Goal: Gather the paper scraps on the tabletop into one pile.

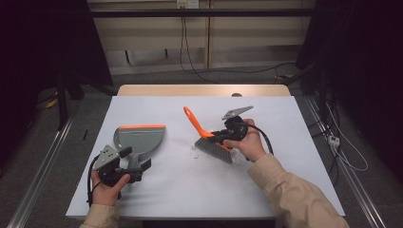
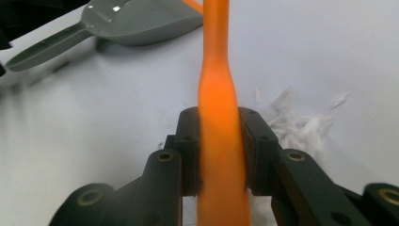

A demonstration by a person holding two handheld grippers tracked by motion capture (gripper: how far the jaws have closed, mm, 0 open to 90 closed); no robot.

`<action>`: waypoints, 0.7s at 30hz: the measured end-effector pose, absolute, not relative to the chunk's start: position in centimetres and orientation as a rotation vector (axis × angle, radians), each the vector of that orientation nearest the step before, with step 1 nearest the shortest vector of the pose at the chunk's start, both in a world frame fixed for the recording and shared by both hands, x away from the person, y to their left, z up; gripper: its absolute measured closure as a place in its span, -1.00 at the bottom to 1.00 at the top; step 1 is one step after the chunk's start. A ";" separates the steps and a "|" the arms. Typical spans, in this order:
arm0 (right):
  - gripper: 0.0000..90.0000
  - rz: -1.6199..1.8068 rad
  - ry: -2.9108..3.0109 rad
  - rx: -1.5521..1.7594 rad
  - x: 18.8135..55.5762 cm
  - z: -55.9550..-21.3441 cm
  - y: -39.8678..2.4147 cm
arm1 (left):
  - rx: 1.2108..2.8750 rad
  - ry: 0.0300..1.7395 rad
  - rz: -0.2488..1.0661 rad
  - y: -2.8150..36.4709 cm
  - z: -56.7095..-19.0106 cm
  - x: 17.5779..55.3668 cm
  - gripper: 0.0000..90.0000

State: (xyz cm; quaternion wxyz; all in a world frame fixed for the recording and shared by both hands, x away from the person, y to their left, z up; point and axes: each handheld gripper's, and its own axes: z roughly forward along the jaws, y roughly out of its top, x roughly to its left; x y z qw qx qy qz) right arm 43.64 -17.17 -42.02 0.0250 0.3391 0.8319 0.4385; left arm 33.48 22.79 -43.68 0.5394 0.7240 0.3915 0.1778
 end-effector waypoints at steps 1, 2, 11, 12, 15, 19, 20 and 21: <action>0.59 1.370 2.560 1.055 43.9 -41.9 -17.2 | 1.721 0.931 0.423 22.8 -43.7 33.5 -0.86; 0.59 1.386 2.553 1.051 43.9 -41.7 -17.2 | 1.721 0.932 0.423 22.9 -43.7 33.5 -0.86; 0.58 1.465 2.553 0.984 42.1 -39.8 -15.8 | 1.724 0.927 0.421 22.8 -43.7 33.4 -0.86; 0.58 1.483 2.556 0.981 41.9 -39.8 -15.3 | 1.728 0.928 0.419 22.7 -43.7 33.4 -0.86; 0.58 1.496 2.585 0.974 41.8 -40.4 -13.7 | 1.734 0.922 0.423 22.6 -43.7 33.5 -0.86; 0.58 1.463 2.634 1.034 42.2 -42.1 -12.4 | 1.728 0.925 0.422 22.7 -43.7 33.4 -0.86; 0.59 1.444 2.632 1.057 42.3 -42.4 -12.5 | 1.732 0.923 0.422 22.8 -43.7 33.4 -0.86; 0.59 1.412 2.625 1.070 42.5 -42.4 -12.7 | 1.731 0.925 0.422 22.9 -43.7 33.4 -0.86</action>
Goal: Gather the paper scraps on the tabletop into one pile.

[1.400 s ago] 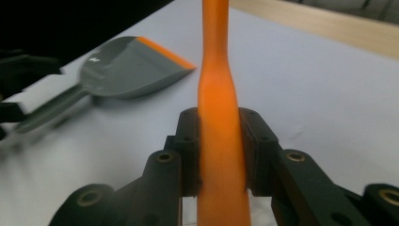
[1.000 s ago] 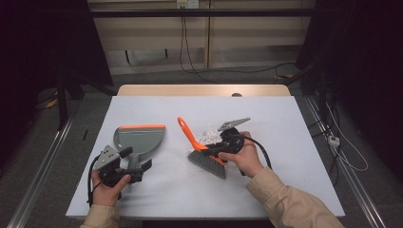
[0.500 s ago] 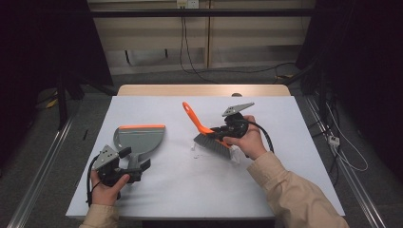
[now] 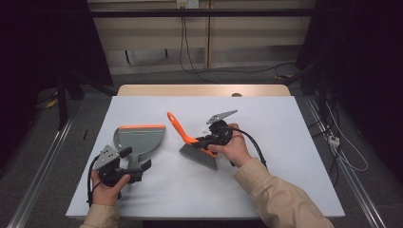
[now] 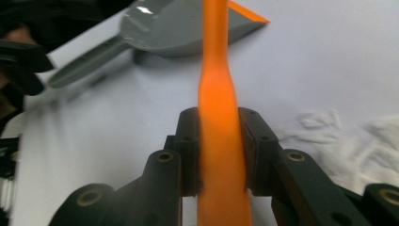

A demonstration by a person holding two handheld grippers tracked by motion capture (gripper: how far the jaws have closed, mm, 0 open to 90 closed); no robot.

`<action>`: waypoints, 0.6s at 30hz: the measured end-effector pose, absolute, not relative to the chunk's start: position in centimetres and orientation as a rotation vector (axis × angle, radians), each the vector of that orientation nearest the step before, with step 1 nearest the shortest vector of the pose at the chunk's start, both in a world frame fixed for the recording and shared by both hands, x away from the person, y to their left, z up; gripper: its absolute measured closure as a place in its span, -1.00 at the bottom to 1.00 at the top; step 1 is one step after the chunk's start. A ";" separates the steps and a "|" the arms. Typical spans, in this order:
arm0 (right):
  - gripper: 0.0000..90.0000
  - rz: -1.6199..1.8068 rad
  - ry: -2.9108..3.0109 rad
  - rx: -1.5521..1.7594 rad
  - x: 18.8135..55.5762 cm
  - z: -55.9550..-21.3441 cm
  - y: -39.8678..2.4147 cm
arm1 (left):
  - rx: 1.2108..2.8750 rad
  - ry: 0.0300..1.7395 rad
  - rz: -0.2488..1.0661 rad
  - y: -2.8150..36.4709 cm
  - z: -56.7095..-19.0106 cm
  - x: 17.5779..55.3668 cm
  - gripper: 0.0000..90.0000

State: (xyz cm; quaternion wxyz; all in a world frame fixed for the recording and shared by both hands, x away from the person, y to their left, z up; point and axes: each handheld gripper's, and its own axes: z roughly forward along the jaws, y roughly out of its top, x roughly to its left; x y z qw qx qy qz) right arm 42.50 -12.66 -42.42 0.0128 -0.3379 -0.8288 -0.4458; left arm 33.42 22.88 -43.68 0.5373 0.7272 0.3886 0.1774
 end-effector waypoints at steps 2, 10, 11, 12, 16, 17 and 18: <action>0.59 -1.375 -2.575 -1.104 43.0 -42.4 -13.6 | 1.729 0.927 0.423 23.0 -43.7 33.4 -0.86; 0.58 -1.411 -2.628 -1.157 43.4 -41.2 -16.9 | 1.733 0.926 0.424 22.9 -43.7 33.4 -0.86; 0.58 -1.422 -2.626 -1.142 43.1 -40.9 -16.8 | 1.736 0.922 0.425 22.8 -43.7 33.4 -0.86; 0.58 -1.417 -2.639 -1.111 42.9 -40.7 -16.7 | 1.730 0.924 0.423 22.7 -43.7 33.4 -0.86; 0.58 -1.437 -2.611 -0.992 41.6 -40.5 -16.5 | 1.734 0.924 0.424 22.8 -43.7 33.4 -0.86; 0.58 -1.429 -2.605 -0.969 41.4 -40.7 -16.6 | 1.733 0.926 0.424 22.9 -43.7 33.4 -0.86; 0.58 -1.413 -2.605 -0.946 41.2 -40.9 -16.7 | 1.735 0.926 0.423 22.9 -43.7 33.4 -0.86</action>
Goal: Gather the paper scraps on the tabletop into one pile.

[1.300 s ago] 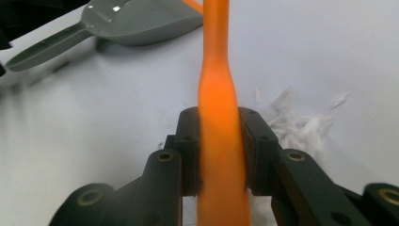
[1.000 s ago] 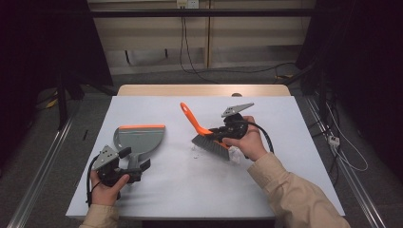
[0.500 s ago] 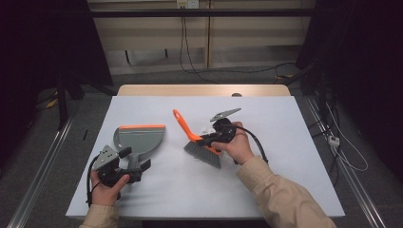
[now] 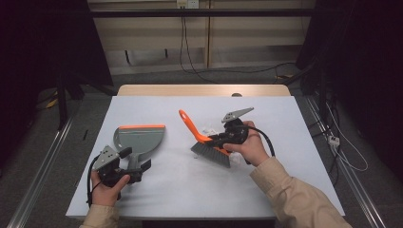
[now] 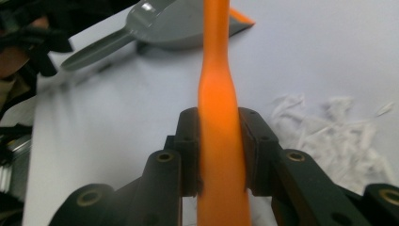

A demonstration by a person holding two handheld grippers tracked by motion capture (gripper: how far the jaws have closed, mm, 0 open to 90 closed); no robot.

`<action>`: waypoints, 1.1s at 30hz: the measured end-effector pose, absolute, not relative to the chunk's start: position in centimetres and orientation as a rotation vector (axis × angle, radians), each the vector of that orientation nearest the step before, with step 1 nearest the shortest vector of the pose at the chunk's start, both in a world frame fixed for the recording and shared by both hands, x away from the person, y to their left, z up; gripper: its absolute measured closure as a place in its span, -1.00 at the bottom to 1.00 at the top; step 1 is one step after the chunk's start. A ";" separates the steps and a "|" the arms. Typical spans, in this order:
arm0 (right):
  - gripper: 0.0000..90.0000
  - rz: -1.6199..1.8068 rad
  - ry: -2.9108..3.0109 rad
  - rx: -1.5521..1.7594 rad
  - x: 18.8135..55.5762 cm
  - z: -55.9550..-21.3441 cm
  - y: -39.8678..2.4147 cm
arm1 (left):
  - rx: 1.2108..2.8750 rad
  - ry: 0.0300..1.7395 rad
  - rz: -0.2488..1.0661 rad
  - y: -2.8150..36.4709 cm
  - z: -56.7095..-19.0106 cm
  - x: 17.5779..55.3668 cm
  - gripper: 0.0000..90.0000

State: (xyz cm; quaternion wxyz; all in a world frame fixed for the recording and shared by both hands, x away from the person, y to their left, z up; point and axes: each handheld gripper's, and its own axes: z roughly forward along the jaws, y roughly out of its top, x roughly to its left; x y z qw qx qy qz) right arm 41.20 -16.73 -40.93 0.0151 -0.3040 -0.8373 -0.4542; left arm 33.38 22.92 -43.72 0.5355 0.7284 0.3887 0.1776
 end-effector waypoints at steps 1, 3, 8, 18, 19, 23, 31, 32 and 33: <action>0.58 -1.401 -2.607 -0.945 41.2 -41.2 -16.9 | 1.737 0.927 0.424 22.9 -43.8 33.4 -0.86; 0.58 -1.362 -2.629 -0.953 41.4 -42.0 -17.4 | 1.737 0.927 0.421 22.9 -43.8 33.4 -0.86; 0.59 -1.383 -2.688 -1.025 42.5 -42.0 -18.9 | 1.728 0.930 0.418 22.7 -43.7 33.4 -0.86; 0.58 -1.581 -2.548 -1.163 42.5 -39.7 -19.4 | 1.733 0.924 0.424 22.8 -43.6 33.4 -0.86; 0.58 -1.597 -2.540 -1.198 42.3 -39.3 -19.4 | 1.729 0.926 0.423 22.8 -43.6 33.4 -0.86; 0.58 -1.656 -2.555 -1.354 41.9 -37.5 -20.3 | 1.724 0.919 0.417 22.8 -43.5 33.3 -0.86; 0.58 -1.558 -2.582 -1.763 40.9 -36.6 -22.9 | 1.717 0.904 0.407 22.9 -43.4 33.3 -0.86; 0.58 -1.537 -2.582 -1.823 40.6 -37.0 -23.2 | 1.718 0.904 0.406 22.9 -43.4 33.3 -0.86; 0.58 -1.514 -2.596 -1.855 40.5 -37.3 -23.2 | 1.724 0.898 0.412 22.9 -43.4 33.3 -0.86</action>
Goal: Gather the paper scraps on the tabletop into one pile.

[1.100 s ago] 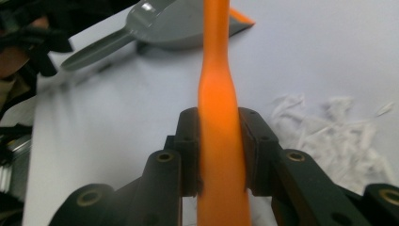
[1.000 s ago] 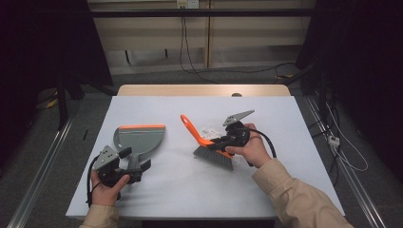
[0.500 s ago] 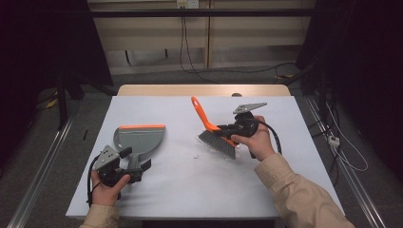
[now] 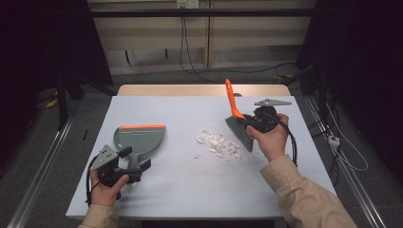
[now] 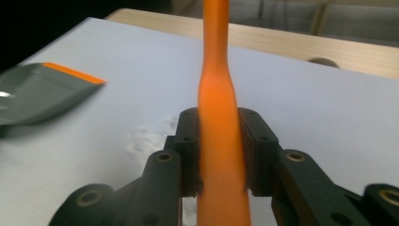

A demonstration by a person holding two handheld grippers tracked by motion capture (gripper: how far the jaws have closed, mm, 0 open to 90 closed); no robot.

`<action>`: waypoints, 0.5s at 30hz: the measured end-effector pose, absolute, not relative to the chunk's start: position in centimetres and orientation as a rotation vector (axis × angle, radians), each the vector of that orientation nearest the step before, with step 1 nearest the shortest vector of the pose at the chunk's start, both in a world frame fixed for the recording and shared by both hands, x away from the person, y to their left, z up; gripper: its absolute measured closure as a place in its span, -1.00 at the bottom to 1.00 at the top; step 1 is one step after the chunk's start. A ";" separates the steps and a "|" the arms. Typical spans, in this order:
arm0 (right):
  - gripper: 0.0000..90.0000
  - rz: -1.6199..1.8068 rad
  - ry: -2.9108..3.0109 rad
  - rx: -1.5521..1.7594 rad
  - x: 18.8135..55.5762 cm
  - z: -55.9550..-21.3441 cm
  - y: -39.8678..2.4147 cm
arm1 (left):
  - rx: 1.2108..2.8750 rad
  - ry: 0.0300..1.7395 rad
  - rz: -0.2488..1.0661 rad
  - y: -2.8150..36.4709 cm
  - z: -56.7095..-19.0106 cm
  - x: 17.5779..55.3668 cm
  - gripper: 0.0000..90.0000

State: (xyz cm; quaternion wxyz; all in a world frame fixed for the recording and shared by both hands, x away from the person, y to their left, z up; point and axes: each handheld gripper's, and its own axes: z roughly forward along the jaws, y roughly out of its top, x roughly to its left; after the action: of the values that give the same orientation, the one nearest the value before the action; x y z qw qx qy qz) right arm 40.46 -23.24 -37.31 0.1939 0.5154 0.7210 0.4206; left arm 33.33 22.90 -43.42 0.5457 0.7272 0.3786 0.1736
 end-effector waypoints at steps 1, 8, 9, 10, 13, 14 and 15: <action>0.58 1.142 2.005 1.457 40.2 -37.7 -23.3 | 1.725 0.895 0.409 22.9 -43.4 33.3 -0.86; 0.58 0.969 1.939 1.492 39.9 -41.4 -22.9 | 1.717 0.885 0.405 22.6 -43.2 33.3 -0.86; 0.58 0.956 1.935 1.494 40.0 -41.8 -22.6 | 1.719 0.883 0.407 22.7 -43.2 33.3 -0.86; 0.58 0.958 1.932 1.488 40.0 -42.0 -22.3 | 1.719 0.883 0.408 22.7 -43.2 33.3 -0.86; 0.58 0.989 1.942 1.480 39.9 -42.1 -21.0 | 1.717 0.886 0.414 22.8 -43.2 33.3 -0.86; 0.58 0.999 1.940 1.471 40.0 -42.2 -20.5 | 1.717 0.889 0.412 22.8 -43.2 33.3 -0.86; 0.58 0.995 1.941 1.462 40.0 -42.2 -20.3 | 1.719 0.890 0.413 22.9 -43.2 33.3 -0.86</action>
State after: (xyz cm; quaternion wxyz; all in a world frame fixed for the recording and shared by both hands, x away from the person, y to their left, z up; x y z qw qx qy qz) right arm 40.01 -20.26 -42.23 0.2551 0.5384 0.7147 0.3664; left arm 33.33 22.86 -43.23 0.5490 0.7260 0.3757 0.1743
